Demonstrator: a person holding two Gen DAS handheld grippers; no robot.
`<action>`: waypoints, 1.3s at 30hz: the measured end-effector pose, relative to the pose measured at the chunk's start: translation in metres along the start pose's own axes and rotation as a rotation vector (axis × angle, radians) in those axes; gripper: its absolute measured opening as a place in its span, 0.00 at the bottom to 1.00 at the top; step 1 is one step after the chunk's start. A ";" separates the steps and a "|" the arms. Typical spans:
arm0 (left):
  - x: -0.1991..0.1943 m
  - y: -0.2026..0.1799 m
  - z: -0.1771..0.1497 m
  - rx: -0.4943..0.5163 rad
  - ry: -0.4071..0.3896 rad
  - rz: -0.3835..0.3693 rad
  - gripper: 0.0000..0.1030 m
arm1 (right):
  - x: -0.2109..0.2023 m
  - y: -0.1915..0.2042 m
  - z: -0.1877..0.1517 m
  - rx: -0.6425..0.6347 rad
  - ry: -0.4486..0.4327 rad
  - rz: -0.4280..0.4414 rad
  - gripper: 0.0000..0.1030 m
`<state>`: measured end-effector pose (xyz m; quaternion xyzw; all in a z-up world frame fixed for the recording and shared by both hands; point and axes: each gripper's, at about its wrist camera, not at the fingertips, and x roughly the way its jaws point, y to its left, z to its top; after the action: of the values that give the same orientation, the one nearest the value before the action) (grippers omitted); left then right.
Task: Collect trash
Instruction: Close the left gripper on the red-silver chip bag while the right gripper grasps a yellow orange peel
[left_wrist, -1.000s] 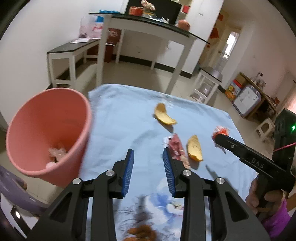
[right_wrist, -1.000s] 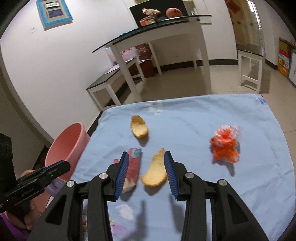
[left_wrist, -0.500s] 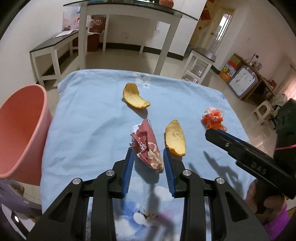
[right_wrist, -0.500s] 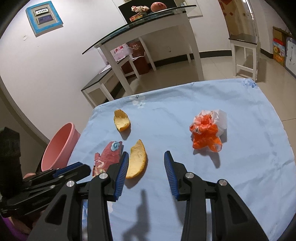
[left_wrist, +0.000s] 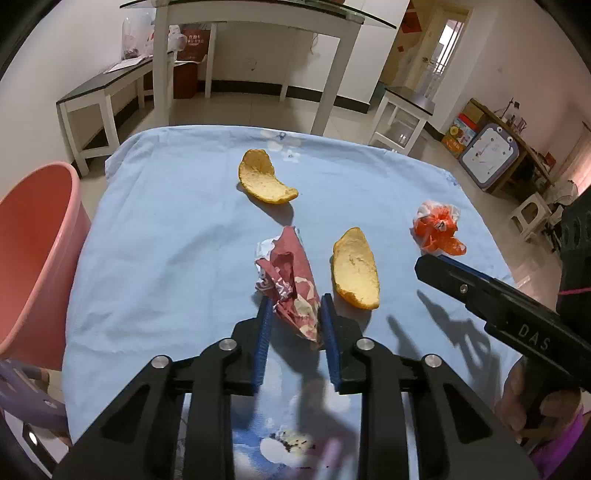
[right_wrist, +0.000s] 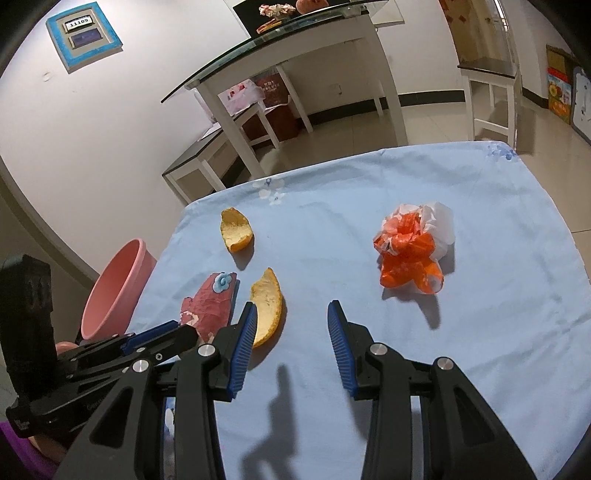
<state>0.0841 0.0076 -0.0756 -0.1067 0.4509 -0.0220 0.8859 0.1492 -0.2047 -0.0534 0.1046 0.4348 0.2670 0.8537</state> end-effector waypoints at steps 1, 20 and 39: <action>-0.001 0.001 0.000 -0.001 -0.004 -0.002 0.21 | 0.001 0.000 0.000 0.000 0.002 0.001 0.38; -0.033 0.023 0.001 -0.030 -0.091 0.018 0.19 | 0.049 0.024 0.018 -0.079 0.090 -0.023 0.26; -0.066 0.036 -0.006 -0.036 -0.178 0.007 0.19 | 0.027 0.044 0.008 -0.107 0.045 -0.020 0.04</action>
<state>0.0382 0.0509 -0.0343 -0.1229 0.3713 -0.0014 0.9204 0.1520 -0.1530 -0.0490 0.0482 0.4399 0.2834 0.8508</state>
